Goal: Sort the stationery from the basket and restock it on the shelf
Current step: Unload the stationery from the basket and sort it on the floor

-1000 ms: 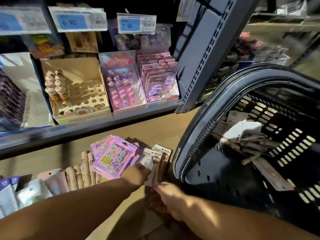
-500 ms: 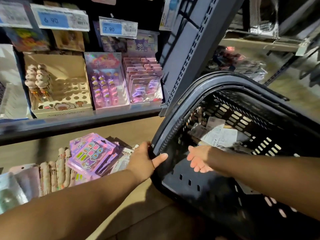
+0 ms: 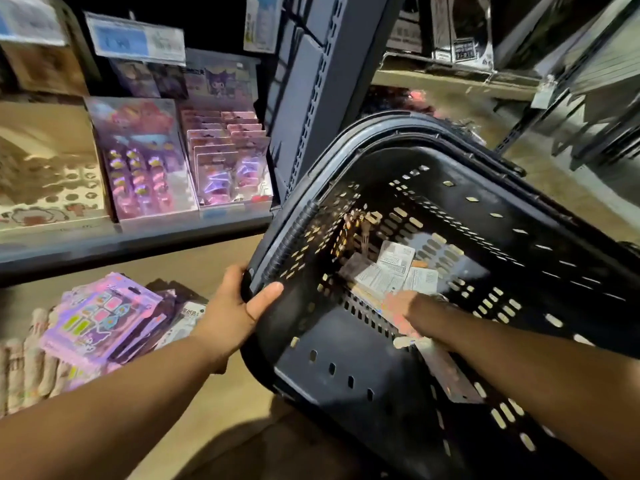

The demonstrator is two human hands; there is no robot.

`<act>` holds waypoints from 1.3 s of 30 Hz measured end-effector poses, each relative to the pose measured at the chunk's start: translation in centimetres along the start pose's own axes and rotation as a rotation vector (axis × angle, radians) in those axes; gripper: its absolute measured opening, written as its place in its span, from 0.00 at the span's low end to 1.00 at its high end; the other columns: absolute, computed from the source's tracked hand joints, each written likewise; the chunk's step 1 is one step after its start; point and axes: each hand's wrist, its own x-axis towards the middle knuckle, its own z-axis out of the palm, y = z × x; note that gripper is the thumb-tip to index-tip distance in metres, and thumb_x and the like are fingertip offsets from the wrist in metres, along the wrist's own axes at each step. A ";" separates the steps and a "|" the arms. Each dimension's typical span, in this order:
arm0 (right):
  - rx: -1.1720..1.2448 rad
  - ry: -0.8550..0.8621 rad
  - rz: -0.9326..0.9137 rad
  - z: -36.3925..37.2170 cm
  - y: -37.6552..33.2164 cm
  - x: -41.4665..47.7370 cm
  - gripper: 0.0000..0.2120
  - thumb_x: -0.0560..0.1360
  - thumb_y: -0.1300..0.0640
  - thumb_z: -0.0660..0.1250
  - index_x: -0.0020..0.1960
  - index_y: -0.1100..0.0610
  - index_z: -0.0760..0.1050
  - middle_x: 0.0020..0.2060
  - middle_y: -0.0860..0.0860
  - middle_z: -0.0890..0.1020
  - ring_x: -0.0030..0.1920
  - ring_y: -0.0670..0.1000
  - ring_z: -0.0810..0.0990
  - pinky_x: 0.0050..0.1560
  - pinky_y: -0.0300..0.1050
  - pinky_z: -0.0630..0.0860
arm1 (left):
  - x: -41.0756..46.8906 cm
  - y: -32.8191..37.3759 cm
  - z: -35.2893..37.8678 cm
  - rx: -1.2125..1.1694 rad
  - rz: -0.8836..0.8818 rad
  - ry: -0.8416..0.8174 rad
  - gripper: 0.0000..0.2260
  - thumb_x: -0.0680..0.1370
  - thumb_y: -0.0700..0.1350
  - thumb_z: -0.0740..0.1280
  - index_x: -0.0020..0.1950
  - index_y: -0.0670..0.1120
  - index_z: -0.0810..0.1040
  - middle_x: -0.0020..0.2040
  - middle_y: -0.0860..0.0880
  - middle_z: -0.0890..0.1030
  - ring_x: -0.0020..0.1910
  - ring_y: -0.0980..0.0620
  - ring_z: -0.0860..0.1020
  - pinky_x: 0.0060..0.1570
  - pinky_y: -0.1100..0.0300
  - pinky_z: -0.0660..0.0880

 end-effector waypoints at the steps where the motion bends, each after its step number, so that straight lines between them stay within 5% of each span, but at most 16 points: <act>1: -0.138 0.011 -0.033 -1.0 0.7 -0.8 0.09 0.82 0.58 0.56 0.58 0.58 0.73 0.49 0.59 0.80 0.49 0.55 0.80 0.45 0.41 0.76 | 0.0 0.1 0.2 -0.032 -0.008 0.009 0.23 0.70 0.56 0.68 0.62 0.53 0.67 0.54 0.55 0.78 0.52 0.56 0.78 0.47 0.63 0.76; 2: -0.177 0.017 -0.046 -1.9 1.5 -1.3 0.10 0.82 0.56 0.57 0.58 0.59 0.72 0.52 0.59 0.78 0.52 0.55 0.78 0.49 0.43 0.74 | -0.1 0.1 0.3 -0.055 -0.008 0.016 0.21 0.72 0.53 0.69 0.63 0.52 0.67 0.54 0.55 0.78 0.51 0.57 0.78 0.46 0.64 0.77; 5: -0.247 0.099 -0.125 -4.3 4.7 -1.5 0.09 0.80 0.47 0.61 0.44 0.51 0.70 0.47 0.51 0.77 0.46 0.51 0.76 0.43 0.41 0.72 | -0.6 0.6 0.8 -0.031 0.018 0.044 0.16 0.78 0.45 0.67 0.64 0.49 0.67 0.51 0.58 0.77 0.46 0.61 0.77 0.37 0.73 0.75; 9: -0.126 0.201 -0.109 -5.7 9.2 1.3 0.11 0.79 0.56 0.65 0.59 0.59 0.75 0.54 0.53 0.78 0.55 0.56 0.78 0.47 0.41 0.70 | -1.0 0.8 1.0 0.011 0.030 0.063 0.18 0.75 0.49 0.67 0.64 0.52 0.67 0.51 0.60 0.76 0.47 0.61 0.77 0.51 0.61 0.76; 12: -0.012 0.201 -0.042 -4.9 14.4 5.7 0.27 0.73 0.42 0.70 0.66 0.56 0.71 0.64 0.58 0.76 0.63 0.60 0.75 0.64 0.51 0.72 | -1.2 0.2 1.1 -0.069 -0.016 0.037 0.27 0.72 0.56 0.72 0.66 0.52 0.68 0.55 0.51 0.78 0.47 0.55 0.79 0.34 0.64 0.79; 14: -0.031 0.216 -0.001 -3.5 15.6 6.0 0.36 0.65 0.38 0.74 0.66 0.55 0.71 0.62 0.57 0.76 0.63 0.60 0.75 0.66 0.53 0.71 | -1.3 0.2 1.1 -0.055 -0.026 0.029 0.38 0.62 0.66 0.76 0.67 0.53 0.68 0.57 0.48 0.78 0.48 0.51 0.79 0.27 0.67 0.76; 17: -0.205 0.150 0.102 -1.2 14.4 3.8 0.32 0.70 0.39 0.70 0.68 0.54 0.69 0.65 0.55 0.73 0.64 0.57 0.74 0.63 0.46 0.71 | -1.3 0.1 1.2 0.001 0.028 0.046 0.35 0.67 0.63 0.74 0.69 0.50 0.68 0.56 0.50 0.77 0.48 0.55 0.77 0.35 0.66 0.77; 21: -0.246 0.243 0.245 0.2 15.3 6.0 0.42 0.66 0.39 0.74 0.73 0.53 0.62 0.69 0.54 0.69 0.65 0.57 0.72 0.62 0.50 0.72 | -1.0 -0.5 1.0 0.002 0.024 0.054 0.30 0.67 0.60 0.72 0.66 0.51 0.70 0.58 0.48 0.79 0.56 0.48 0.79 0.45 0.59 0.74; 24: -0.238 0.236 0.291 0.9 15.5 6.5 0.44 0.64 0.42 0.77 0.72 0.55 0.61 0.67 0.55 0.71 0.63 0.57 0.73 0.57 0.48 0.74 | -0.8 -1.4 0.2 0.110 0.084 0.062 0.37 0.57 0.74 0.73 0.59 0.55 0.74 0.53 0.48 0.81 0.54 0.48 0.80 0.50 0.52 0.75; 26: -0.200 0.204 0.289 1.0 15.4 6.9 0.42 0.63 0.45 0.76 0.71 0.58 0.63 0.63 0.56 0.74 0.59 0.56 0.77 0.48 0.44 0.74 | -0.3 -1.8 -0.2 0.196 0.141 0.096 0.38 0.56 0.74 0.70 0.56 0.51 0.74 0.51 0.47 0.81 0.53 0.46 0.79 0.57 0.47 0.74; 28: -0.246 0.169 0.310 0.8 15.2 7.4 0.42 0.62 0.45 0.76 0.70 0.59 0.65 0.62 0.54 0.76 0.57 0.54 0.79 0.44 0.41 0.74 | 0.1 -1.9 -0.2 0.238 0.182 0.110 0.35 0.57 0.73 0.69 0.52 0.49 0.74 0.47 0.48 0.79 0.49 0.51 0.79 0.59 0.59 0.73; 30: -0.286 0.153 0.244 0.3 15.0 7.3 0.42 0.63 0.41 0.75 0.69 0.59 0.66 0.63 0.54 0.75 0.59 0.53 0.78 0.47 0.40 0.74 | 0.3 -1.6 0.4 0.274 0.236 0.123 0.32 0.59 0.70 0.68 0.50 0.47 0.73 0.43 0.50 0.78 0.45 0.48 0.79 0.45 0.76 0.71; 35: -0.121 0.076 0.165 -0.4 15.2 6.8 0.33 0.64 0.48 0.78 0.64 0.55 0.70 0.55 0.49 0.75 0.53 0.50 0.75 0.50 0.41 0.73 | 0.5 -1.2 1.6 0.235 0.360 0.141 0.11 0.69 0.50 0.70 0.48 0.50 0.74 0.37 0.51 0.80 0.36 0.72 0.76 0.38 0.81 0.68; 39: -0.041 0.112 0.167 -1.3 13.5 8.3 0.37 0.64 0.49 0.78 0.67 0.57 0.67 0.62 0.55 0.73 0.58 0.53 0.75 0.56 0.44 0.74 | 1.3 -0.9 1.7 0.212 0.379 0.147 0.12 0.71 0.50 0.71 0.53 0.54 0.77 0.39 0.69 0.79 0.37 0.74 0.75 0.40 0.83 0.67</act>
